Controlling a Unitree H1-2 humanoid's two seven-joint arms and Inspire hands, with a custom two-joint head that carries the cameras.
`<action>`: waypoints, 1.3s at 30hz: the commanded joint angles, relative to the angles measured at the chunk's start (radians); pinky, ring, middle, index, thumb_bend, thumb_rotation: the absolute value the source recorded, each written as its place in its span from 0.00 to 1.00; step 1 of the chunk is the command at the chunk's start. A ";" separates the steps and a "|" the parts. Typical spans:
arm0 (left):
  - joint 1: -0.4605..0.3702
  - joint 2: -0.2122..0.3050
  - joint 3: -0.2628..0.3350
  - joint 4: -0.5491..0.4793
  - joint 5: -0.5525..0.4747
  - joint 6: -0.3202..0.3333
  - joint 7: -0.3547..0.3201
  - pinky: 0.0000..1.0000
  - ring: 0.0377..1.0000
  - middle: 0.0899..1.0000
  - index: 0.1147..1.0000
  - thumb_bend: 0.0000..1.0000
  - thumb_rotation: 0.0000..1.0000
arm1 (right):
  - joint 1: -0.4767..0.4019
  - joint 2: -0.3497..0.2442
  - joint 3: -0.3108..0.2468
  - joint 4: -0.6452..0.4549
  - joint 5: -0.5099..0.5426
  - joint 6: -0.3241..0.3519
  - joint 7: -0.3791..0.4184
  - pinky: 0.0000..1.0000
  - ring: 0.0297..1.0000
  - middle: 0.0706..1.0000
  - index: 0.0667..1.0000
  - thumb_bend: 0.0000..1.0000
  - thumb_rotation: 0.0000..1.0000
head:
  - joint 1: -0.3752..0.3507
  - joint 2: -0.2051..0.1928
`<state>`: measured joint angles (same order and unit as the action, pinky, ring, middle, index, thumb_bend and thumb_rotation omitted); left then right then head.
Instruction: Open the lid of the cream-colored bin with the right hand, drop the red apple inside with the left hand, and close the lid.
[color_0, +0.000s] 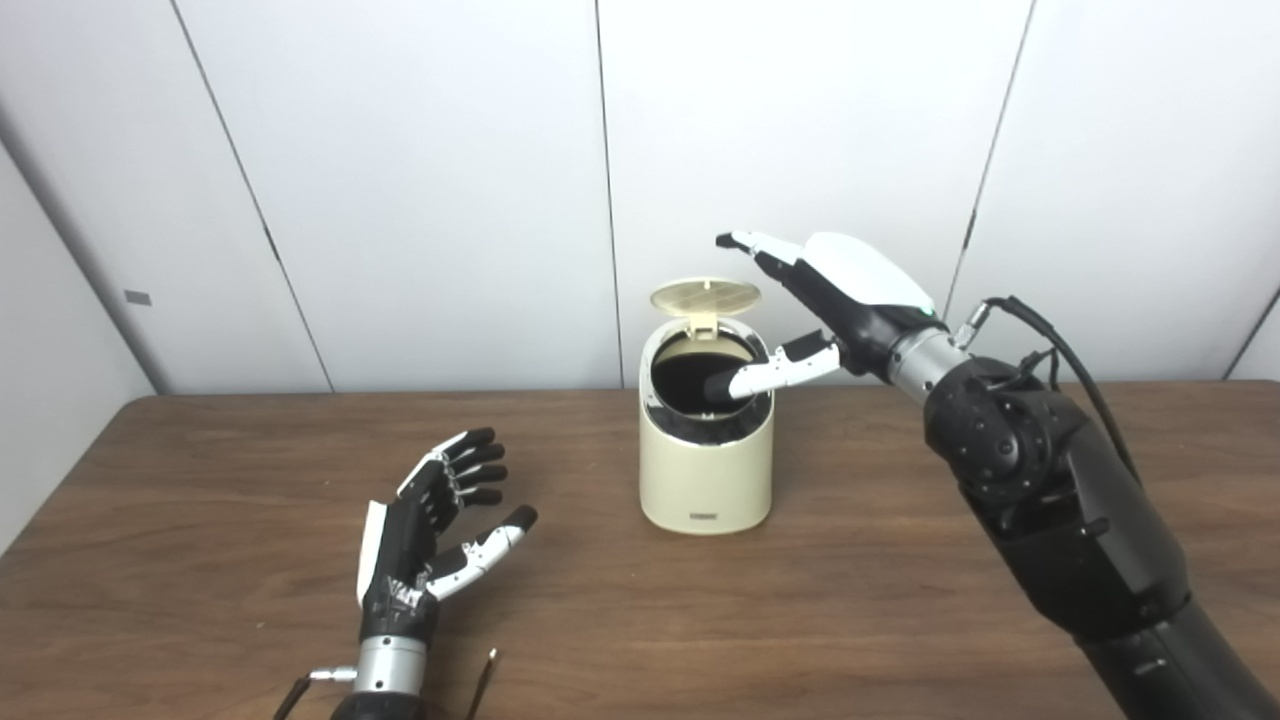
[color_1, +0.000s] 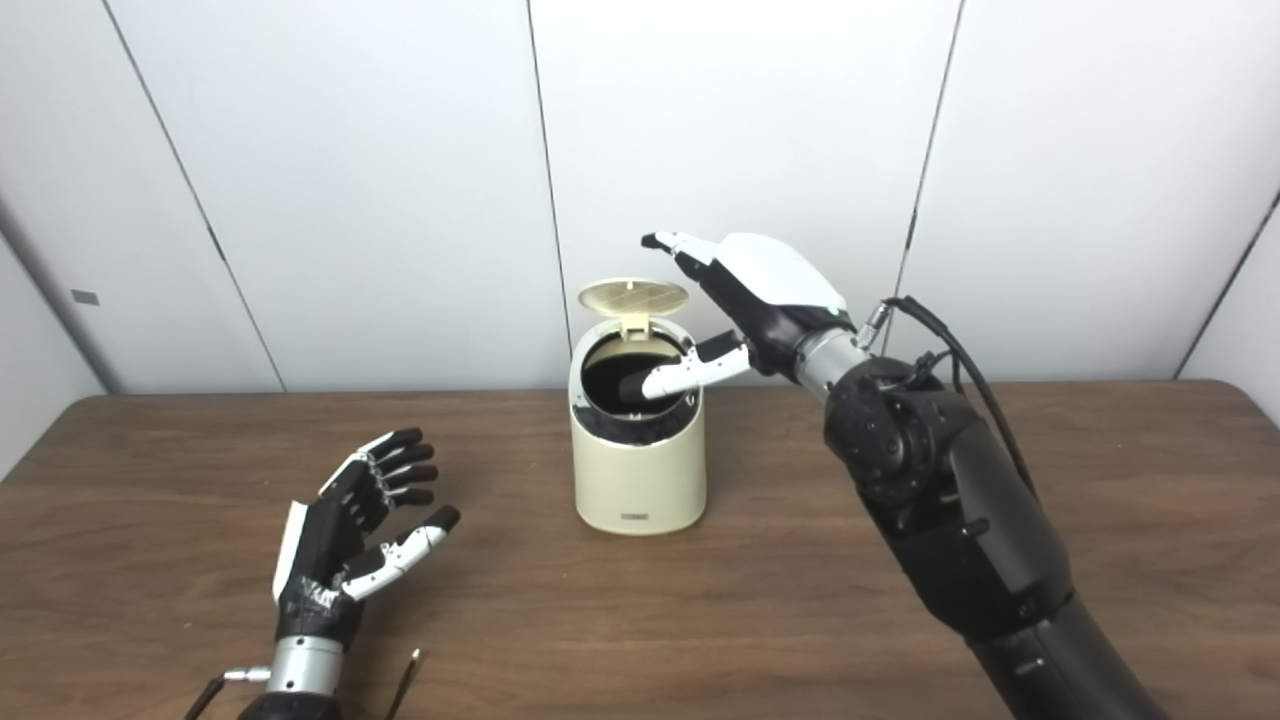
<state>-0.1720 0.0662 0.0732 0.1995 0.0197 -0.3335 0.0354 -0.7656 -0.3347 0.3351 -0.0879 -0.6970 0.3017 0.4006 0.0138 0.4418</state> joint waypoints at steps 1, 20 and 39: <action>0.045 -0.012 -0.010 0.065 0.009 -0.015 0.007 0.64 0.69 0.72 0.75 0.63 0.02 | -0.065 -0.013 -0.001 -0.009 -0.020 -0.031 -0.004 0.84 0.96 0.95 0.95 0.85 0.59 | 0.003 0.006; 0.049 -0.022 -0.016 0.040 0.029 -0.001 0.016 0.63 0.68 0.72 0.76 0.63 0.05 | -0.034 -0.089 0.035 -0.088 -0.106 -0.192 0.018 0.99 0.96 0.82 0.82 0.88 0.57 | 0.019 0.029; 0.050 -0.035 -0.014 0.005 0.045 0.038 0.028 0.62 0.67 0.71 0.74 0.65 0.05 | 0.001 -0.109 0.017 -0.145 -0.134 -0.278 0.110 0.97 0.94 0.77 0.78 0.85 0.58 | 0.036 0.065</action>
<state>-0.1669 0.0596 0.0707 0.1786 0.0640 -0.2952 0.0472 -0.7373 -0.4298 0.3748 -0.2066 -0.8361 0.0337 0.5171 0.0475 0.5047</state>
